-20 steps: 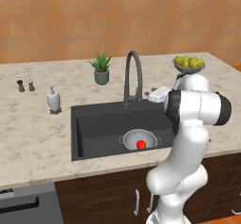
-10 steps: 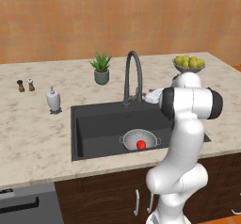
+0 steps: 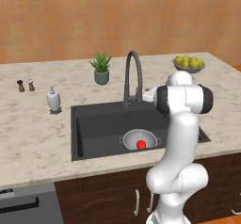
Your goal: Put the colander in the sink, put the apple in the colander, and turn on the sink faucet and pour water over the colander.
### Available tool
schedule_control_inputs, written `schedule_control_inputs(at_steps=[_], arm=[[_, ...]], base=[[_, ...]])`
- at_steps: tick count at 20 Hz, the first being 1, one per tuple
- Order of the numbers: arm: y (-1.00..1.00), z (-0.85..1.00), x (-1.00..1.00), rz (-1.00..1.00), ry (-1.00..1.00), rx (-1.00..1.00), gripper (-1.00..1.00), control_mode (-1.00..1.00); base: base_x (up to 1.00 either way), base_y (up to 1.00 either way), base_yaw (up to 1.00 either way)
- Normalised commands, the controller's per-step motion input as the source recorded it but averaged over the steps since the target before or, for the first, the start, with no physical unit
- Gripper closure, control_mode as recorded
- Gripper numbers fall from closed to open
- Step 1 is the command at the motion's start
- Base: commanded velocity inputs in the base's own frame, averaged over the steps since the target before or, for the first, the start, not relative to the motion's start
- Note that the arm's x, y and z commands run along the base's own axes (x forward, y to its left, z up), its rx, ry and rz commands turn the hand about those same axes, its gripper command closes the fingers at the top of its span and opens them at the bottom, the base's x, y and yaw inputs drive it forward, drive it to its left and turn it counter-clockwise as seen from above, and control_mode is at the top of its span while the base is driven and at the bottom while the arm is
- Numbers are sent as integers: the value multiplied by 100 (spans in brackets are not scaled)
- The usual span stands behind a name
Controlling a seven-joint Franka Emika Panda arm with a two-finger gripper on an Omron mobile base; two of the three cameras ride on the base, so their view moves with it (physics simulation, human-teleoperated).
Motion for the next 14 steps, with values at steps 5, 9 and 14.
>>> schedule_control_inputs(at_steps=[5, 9, 14], arm=[[10, -14, 47, 0, 3, 0, -100, -100], [0, -22, 39, 0, 2, 0, -100, -100], [0, -23, 34, 0, 1, 0, -100, -100]], base=[[0, 0, 0], [0, 0, 0], [0, 0, 0]])
